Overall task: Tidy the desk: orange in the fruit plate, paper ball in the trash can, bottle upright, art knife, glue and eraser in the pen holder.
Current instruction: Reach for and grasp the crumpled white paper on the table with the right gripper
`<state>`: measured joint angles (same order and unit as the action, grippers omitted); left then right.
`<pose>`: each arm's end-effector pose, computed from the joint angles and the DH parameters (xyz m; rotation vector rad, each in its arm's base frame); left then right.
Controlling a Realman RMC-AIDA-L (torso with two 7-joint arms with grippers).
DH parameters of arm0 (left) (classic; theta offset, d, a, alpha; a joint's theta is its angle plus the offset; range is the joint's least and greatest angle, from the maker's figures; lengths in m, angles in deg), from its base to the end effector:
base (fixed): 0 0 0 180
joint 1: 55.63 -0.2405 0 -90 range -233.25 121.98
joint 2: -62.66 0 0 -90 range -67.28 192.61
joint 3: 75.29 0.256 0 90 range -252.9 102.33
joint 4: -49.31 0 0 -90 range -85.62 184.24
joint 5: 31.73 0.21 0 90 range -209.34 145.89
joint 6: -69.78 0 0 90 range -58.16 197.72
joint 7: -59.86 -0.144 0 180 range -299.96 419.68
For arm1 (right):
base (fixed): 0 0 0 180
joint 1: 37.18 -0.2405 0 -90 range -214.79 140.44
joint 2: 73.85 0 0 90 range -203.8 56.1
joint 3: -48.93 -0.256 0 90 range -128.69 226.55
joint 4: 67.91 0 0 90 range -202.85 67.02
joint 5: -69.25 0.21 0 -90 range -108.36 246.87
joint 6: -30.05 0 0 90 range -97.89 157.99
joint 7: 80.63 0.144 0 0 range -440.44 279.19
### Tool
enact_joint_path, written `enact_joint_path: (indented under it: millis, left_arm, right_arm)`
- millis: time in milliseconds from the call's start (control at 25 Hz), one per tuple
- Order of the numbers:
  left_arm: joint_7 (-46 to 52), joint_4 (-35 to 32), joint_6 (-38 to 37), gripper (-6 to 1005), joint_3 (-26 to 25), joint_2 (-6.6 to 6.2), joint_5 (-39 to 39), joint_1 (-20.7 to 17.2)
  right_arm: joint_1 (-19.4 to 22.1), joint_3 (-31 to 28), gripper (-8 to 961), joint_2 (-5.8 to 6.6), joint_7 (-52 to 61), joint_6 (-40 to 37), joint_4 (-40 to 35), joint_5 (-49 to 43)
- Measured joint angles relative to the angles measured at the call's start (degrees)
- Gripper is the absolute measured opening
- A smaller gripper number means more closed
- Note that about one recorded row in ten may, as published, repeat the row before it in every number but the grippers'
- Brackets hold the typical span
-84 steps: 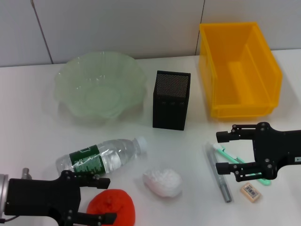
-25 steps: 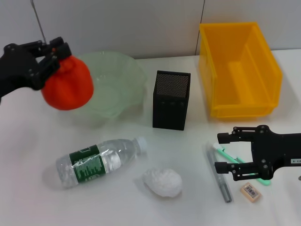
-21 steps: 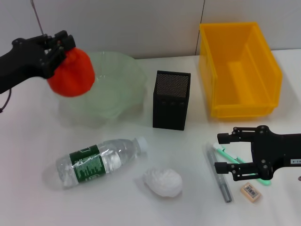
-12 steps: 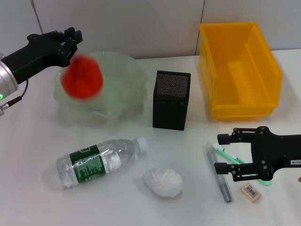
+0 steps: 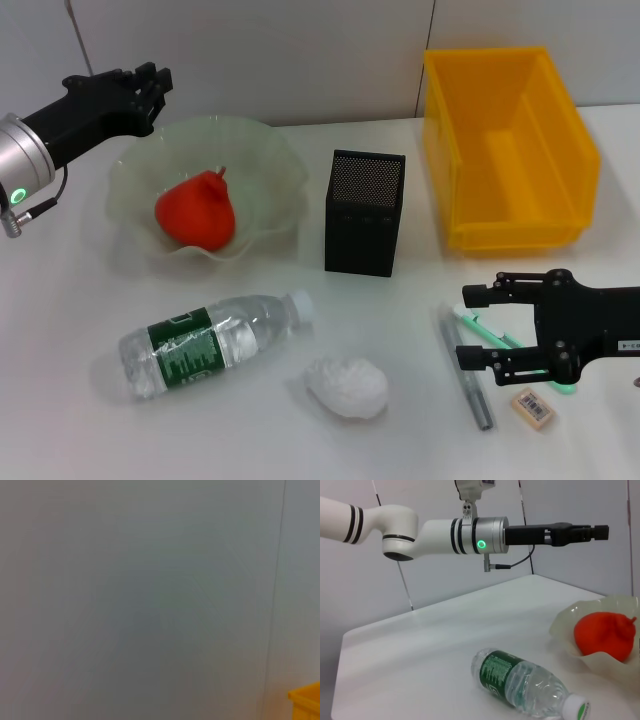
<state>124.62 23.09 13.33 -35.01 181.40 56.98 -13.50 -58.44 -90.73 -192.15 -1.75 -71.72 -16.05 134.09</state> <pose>-0.2245 0.4401 0.0123 -2.1675 -0.5374 -0.7576 0.2792 0.2860 0.0417 -2.8025 0.4827 0.6339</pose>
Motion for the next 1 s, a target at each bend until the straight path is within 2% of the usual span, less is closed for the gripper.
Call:
enact_joint_path:
  millis: [360,520,640,680,1000]
  left_arm:
    - [0.0,-0.4,-1.3,178,0.1,0.0,-1.6,-0.2]
    - [-0.1,-0.5,-5.1,190,-0.3,-0.09,-2.6,-0.9]
    - [-0.1,-0.7,-7.9,199,-0.2,-0.24,-6.1,-2.1]
    - [-0.1,-1.0,-9.2,397,-0.2,-0.27,-8.3,-3.0]
    - [2.9,-3.7,-11.8,554,1.4,-0.54,-9.3,-6.7]
  right_arm:
    - [0.0,0.0,771,0.0,-0.1,0.4,-0.1,0.0]
    - [0.0,0.0,771,0.0,-0.1,0.4,-0.1,-0.1]
    - [0.1,0.0,771,0.0,0.0,0.4,-0.1,-0.1]
    - [0.2,0.0,771,0.0,-0.1,0.4,-0.1,-0.1]
    - [-0.3,0.1,771,0.06,1.0,0.1,0.0,-0.1]
